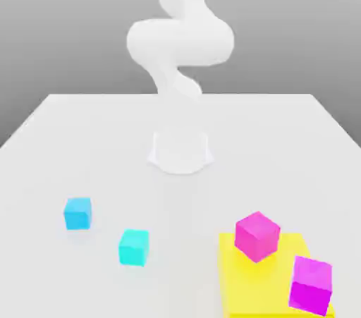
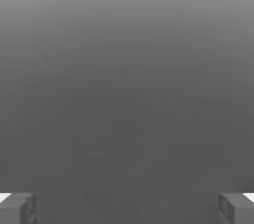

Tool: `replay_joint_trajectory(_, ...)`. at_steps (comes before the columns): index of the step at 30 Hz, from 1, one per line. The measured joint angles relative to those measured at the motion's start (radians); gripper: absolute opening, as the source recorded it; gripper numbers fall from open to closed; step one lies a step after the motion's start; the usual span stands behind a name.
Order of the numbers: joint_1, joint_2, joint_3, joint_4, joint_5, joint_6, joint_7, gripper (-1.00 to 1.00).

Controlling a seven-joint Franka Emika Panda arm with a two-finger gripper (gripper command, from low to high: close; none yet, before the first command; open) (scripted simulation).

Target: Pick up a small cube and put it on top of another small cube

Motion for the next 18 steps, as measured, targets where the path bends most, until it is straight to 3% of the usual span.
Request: replay_joint_trajectory(18, -0.059, 0.67, -0.137, -0.415, 0.026, 0.447, -0.112, 0.0)
